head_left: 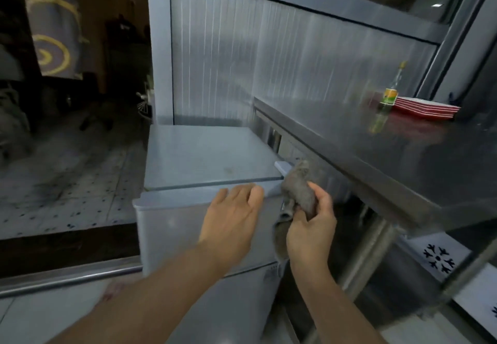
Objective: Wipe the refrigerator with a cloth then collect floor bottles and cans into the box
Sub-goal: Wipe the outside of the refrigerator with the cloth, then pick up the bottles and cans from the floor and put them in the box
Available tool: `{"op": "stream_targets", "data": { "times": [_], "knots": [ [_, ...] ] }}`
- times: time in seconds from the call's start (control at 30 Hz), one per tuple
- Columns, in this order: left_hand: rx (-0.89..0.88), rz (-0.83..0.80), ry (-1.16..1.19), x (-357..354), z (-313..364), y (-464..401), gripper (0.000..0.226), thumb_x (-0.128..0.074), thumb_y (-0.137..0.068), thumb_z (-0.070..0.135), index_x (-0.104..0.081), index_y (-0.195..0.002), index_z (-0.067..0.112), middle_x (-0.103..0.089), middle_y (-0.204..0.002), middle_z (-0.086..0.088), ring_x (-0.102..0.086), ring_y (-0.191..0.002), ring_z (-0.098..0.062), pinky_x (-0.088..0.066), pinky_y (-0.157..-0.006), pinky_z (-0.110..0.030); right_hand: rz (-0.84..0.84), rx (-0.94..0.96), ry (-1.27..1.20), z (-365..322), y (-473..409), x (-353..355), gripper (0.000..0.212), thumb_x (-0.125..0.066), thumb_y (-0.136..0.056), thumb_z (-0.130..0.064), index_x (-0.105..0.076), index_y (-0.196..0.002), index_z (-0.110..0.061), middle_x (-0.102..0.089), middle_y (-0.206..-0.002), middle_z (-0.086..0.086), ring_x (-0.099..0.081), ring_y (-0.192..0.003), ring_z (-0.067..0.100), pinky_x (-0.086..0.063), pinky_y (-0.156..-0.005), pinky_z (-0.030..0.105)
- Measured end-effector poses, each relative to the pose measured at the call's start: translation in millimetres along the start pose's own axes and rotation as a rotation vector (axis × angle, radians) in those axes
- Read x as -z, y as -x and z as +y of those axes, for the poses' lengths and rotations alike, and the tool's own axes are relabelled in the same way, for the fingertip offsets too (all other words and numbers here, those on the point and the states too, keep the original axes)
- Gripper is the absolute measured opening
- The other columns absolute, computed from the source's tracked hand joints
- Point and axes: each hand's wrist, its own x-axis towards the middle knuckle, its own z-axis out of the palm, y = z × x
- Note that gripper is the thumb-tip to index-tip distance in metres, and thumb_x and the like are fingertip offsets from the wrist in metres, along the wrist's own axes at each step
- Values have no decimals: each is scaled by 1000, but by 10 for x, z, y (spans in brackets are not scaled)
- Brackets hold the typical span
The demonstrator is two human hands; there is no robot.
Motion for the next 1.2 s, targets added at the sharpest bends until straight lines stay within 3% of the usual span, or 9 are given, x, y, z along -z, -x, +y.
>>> {"op": "stream_targets", "data": {
  "times": [0.17, 0.3, 0.5, 0.67, 0.8, 0.9, 1.2],
  "knots": [
    [143, -140, 45, 510, -276, 140, 62, -51, -80, 10, -26, -136, 21, -15, -154, -3, -13, -142, -20, -18, -113, -36, -186, -129, 111, -545, -103, -50, 45, -57, -89, -1, -53, -126, -27, -47, -131, 2, -51, -120, 16, -43, -106, 36],
    [296, -199, 109, 943, -517, 133, 62, -56, -80, 13, -28, -134, 24, -18, -152, -1, -19, -140, -19, -21, -111, -34, -322, -214, 142, -955, -257, -291, 46, -58, -90, -8, -49, -130, -29, -53, -133, 2, -51, -122, 16, -43, -103, 30],
    [403, -284, 193, 1449, -824, 135, 63, -57, -83, 14, -26, -138, 22, -20, -152, -1, -22, -139, -18, -26, -109, -32, -415, -287, 240, -1331, -504, -794, 49, -56, -92, -10, -42, -137, -24, -50, -138, 5, -47, -129, 23, -39, -109, 38],
    [470, -310, 214, 1686, -923, 149, 58, -58, -82, 14, -31, -132, 22, -31, -141, 3, -35, -126, -16, -35, -100, -30, -613, -430, 482, -1404, -625, -989, 68, -57, -93, -22, -18, -149, -19, -39, -146, 14, -42, -131, 32, -38, -106, 42],
    [548, -331, 271, 1830, -886, 224, 56, -59, -83, 18, -33, -132, 22, -41, -135, 4, -45, -116, -16, -39, -94, -29, -744, -476, 521, -1496, -456, -837, 66, -65, -87, -23, -32, -143, -14, -41, -142, 14, -45, -127, 31, -41, -104, 40],
    [624, -360, 310, 2001, -822, 294, 59, -60, -84, 24, -32, -135, 21, -44, -135, 1, -45, -120, -19, -40, -96, -32, -840, -496, 567, -1661, -273, -644, 64, -67, -86, -26, -37, -140, -16, -41, -142, 11, -45, -124, 25, -40, -105, 38],
    [790, -350, 357, 2767, -757, 531, 46, -58, -87, 31, -38, -127, 18, -53, -127, -3, -51, -115, -23, -44, -94, -38, -970, -364, 655, -2424, 20, -467, 55, -65, -86, -34, -43, -132, -13, -40, -139, 14, -40, -128, 32, -37, -105, 42]
  ]
}}
